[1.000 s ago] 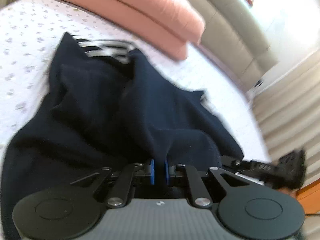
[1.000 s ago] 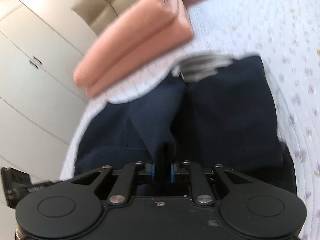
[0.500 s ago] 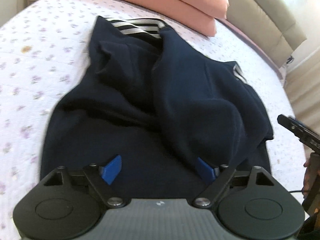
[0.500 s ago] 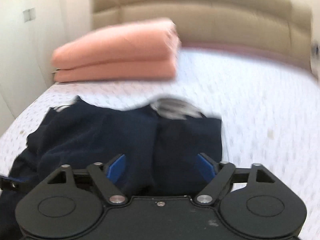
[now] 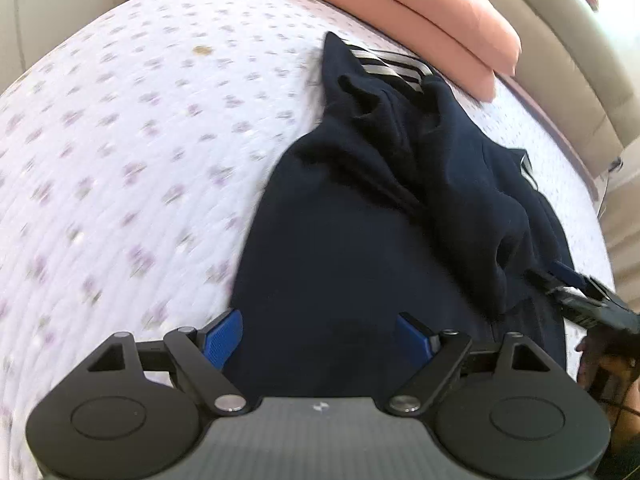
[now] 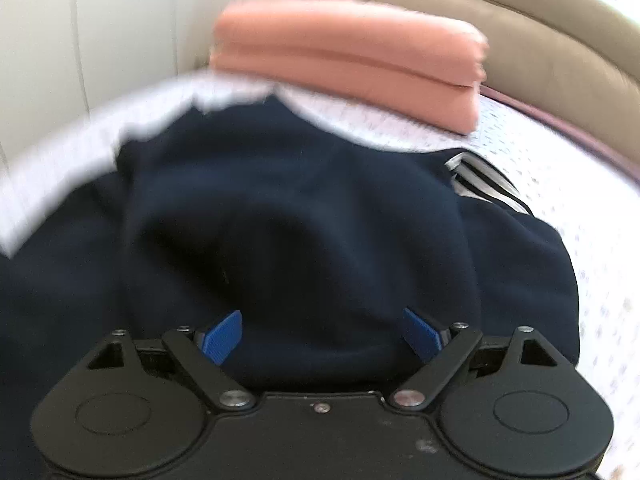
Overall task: Fold large clothes
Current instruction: 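Smooth the folded hoodie with both tools open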
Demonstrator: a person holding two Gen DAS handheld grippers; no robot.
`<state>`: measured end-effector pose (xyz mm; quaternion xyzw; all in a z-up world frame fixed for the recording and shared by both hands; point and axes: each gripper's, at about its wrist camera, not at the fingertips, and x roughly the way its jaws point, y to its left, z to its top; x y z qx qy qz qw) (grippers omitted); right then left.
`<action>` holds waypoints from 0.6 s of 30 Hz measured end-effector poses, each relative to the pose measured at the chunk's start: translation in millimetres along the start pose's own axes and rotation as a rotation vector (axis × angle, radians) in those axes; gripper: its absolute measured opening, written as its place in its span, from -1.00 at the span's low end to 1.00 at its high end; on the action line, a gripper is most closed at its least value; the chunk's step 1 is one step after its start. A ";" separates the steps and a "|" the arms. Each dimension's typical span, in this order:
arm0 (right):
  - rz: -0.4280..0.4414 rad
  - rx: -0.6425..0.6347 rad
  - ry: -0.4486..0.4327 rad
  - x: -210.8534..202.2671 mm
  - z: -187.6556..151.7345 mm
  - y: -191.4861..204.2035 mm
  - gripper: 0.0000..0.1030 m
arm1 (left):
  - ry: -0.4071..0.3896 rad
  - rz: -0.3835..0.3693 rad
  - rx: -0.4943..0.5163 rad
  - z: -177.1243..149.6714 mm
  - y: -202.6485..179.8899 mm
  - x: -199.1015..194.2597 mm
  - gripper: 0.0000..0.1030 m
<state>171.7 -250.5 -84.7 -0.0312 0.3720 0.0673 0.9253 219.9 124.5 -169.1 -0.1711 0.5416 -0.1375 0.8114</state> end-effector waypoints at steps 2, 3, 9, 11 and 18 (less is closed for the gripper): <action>0.045 0.136 -0.021 -16.2 0.7 -14.3 1.00 | 0.002 0.005 -0.011 -9.3 7.9 -8.8 0.64; 0.066 0.200 -0.030 -25.8 -2.6 -22.1 1.00 | 0.005 0.007 -0.013 -13.9 10.9 -12.0 0.64; 0.077 0.349 -0.135 -83.0 -49.9 -60.0 1.00 | 0.088 -0.044 -0.043 -50.0 28.9 -26.5 0.11; 0.110 0.412 -0.082 -95.7 -69.2 -76.7 0.99 | 0.113 -0.030 -0.038 -62.9 30.3 -32.0 0.11; 0.228 0.573 0.036 -147.8 -149.8 -103.9 0.87 | 0.148 -0.054 -0.125 -110.1 45.4 -50.1 0.12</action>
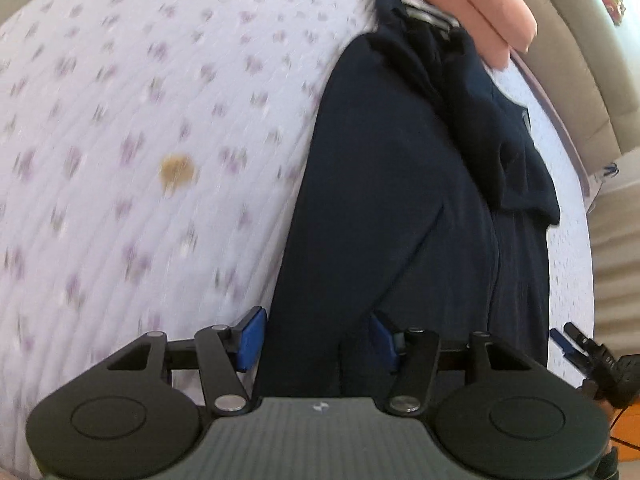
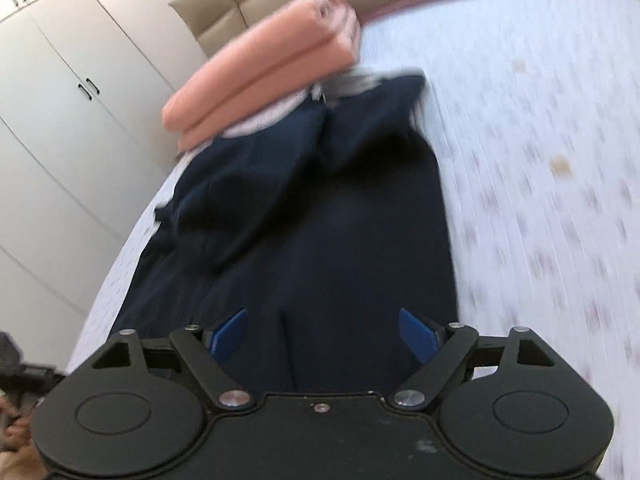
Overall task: Fold large clothes
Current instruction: 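Smooth the folded hoodie with both tools open, then grasp the hoodie hem with both tools and lift it off the bed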
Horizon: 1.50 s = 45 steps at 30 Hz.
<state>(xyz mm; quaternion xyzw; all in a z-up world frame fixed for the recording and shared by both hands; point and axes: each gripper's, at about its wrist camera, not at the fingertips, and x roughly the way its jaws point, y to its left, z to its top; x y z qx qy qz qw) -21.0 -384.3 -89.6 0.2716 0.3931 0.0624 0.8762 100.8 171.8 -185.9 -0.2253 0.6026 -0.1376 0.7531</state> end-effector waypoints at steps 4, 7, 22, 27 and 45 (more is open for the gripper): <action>-0.007 0.082 0.034 -33.4 -39.7 -21.0 0.85 | 0.029 -0.012 0.022 -35.4 0.4 -7.5 0.12; -0.010 0.145 0.047 -54.3 -69.1 -31.6 0.85 | 0.022 -0.023 0.022 -61.8 3.1 -13.6 0.12; 0.175 0.303 0.032 -83.7 -143.5 -31.1 0.67 | 0.066 -0.027 0.011 -95.8 -10.5 -9.7 -0.22; 0.230 0.350 0.092 -76.1 -148.3 -35.3 -0.39 | 0.066 -0.049 -0.065 -94.7 -6.1 -5.2 -0.22; 0.297 0.446 -0.180 -122.8 -131.5 -16.2 -0.85 | -0.227 -0.163 -0.048 -99.7 -11.3 -82.7 -0.90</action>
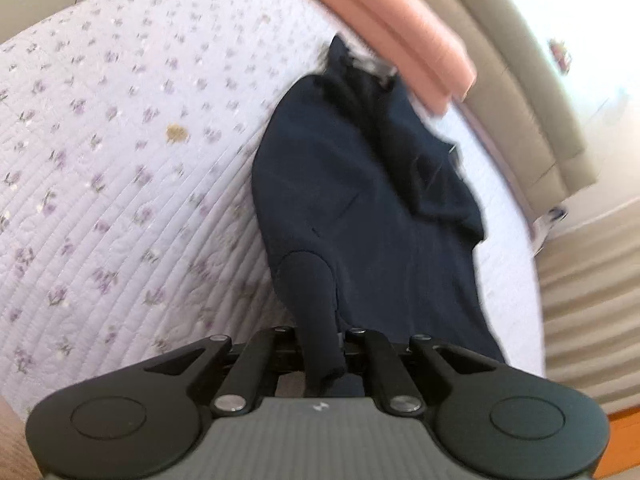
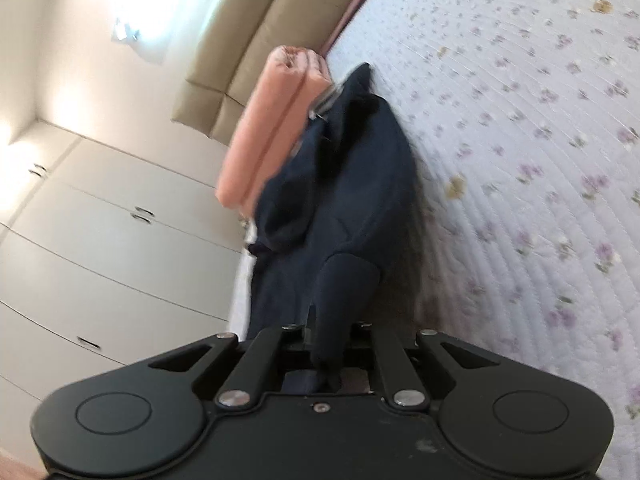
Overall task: Fold large clothes
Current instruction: 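Grasp the hoodie hem with both tools and lift it off the bed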
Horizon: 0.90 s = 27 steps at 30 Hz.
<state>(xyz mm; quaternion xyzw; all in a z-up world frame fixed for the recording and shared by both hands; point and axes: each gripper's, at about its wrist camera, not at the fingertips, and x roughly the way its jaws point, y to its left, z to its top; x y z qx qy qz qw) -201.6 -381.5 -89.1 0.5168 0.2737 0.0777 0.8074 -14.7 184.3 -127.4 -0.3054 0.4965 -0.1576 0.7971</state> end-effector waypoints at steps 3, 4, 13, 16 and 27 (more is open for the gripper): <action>0.027 -0.019 -0.009 2.0 12.3 15.1 -0.86 | -0.056 -0.044 0.038 12.3 -16.2 -13.1 -0.90; 0.035 -0.021 -0.011 4.5 16.7 20.1 -0.85 | -0.072 -0.071 0.041 19.6 -23.5 -17.6 -0.90; 0.126 -0.108 -0.108 19.0 86.1 80.5 -0.85 | -0.217 -0.157 0.123 92.7 -93.4 -23.8 -0.90; 0.144 -0.129 -0.128 36.4 113.9 98.7 -0.85 | -0.278 -0.139 0.142 118.4 -115.1 -13.7 -0.90; 0.103 -0.165 -0.190 157.7 240.9 133.9 -0.85 | -0.350 -0.143 0.201 257.7 -170.3 79.4 -0.89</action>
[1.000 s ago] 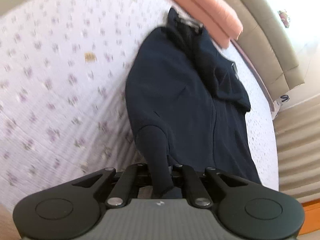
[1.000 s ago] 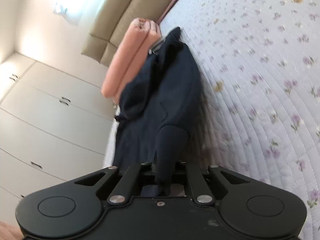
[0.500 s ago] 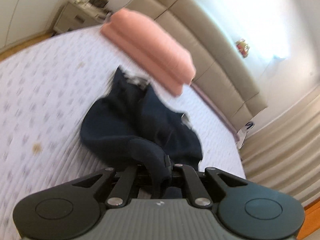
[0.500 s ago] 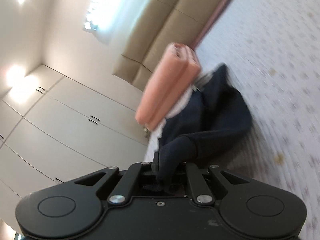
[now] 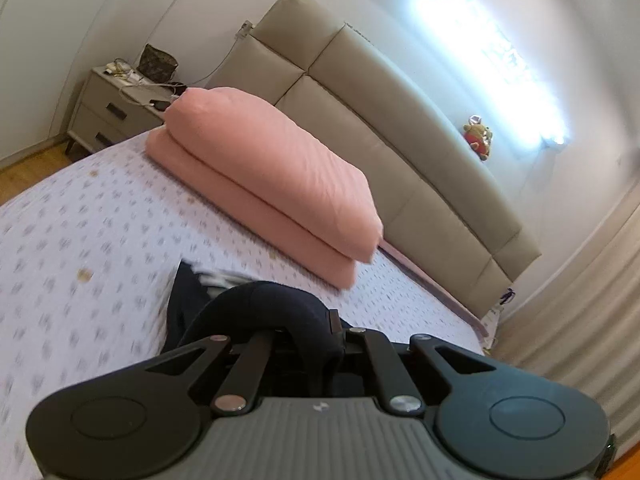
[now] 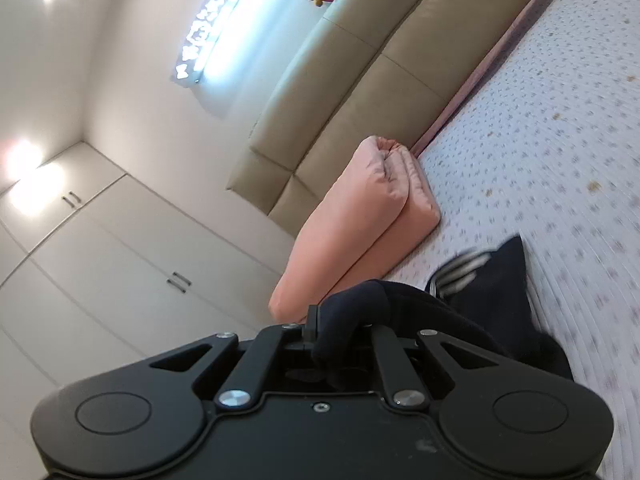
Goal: Fold large clothes
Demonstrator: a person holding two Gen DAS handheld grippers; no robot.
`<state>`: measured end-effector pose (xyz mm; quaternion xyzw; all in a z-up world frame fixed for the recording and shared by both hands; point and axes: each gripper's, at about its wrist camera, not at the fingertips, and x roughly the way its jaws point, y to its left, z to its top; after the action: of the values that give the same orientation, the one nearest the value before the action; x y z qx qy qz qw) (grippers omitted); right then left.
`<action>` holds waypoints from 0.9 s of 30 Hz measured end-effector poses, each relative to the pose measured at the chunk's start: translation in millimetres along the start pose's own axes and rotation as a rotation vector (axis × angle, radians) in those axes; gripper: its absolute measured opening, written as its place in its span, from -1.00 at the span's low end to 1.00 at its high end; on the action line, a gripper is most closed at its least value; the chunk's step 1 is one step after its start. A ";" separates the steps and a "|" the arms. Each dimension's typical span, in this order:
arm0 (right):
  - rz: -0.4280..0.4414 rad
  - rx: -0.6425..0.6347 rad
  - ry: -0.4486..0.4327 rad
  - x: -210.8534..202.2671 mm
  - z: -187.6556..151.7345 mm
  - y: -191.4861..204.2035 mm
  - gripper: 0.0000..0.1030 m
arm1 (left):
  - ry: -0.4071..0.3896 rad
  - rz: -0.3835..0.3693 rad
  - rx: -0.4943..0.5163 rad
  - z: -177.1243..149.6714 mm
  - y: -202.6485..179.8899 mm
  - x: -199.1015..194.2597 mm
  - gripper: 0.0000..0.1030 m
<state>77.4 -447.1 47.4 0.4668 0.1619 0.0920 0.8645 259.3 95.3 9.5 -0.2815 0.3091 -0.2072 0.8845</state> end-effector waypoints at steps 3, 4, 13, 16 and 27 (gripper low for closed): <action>-0.025 0.012 0.007 45.5 18.0 -15.8 -0.85 | 0.004 0.050 0.023 16.2 8.2 52.6 -0.89; -0.040 0.014 0.014 61.5 22.8 -21.7 -0.85 | 0.009 0.070 0.024 19.9 11.5 70.5 -0.89; -0.211 0.027 0.128 193.7 41.8 -96.1 -0.83 | 0.085 0.169 -0.115 24.1 83.8 203.6 -0.78; -0.285 -0.066 0.202 221.5 34.5 -106.8 -0.46 | 0.058 0.152 -0.151 18.1 105.7 202.8 -0.37; -0.206 -0.767 0.335 230.9 -54.3 -49.7 0.58 | 0.373 0.020 0.566 -55.9 35.8 242.0 0.03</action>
<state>272.8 -360.5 -66.8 0.0716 0.3000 0.1332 0.9419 404.1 -29.1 -153.3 0.0213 0.3987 -0.3239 0.8577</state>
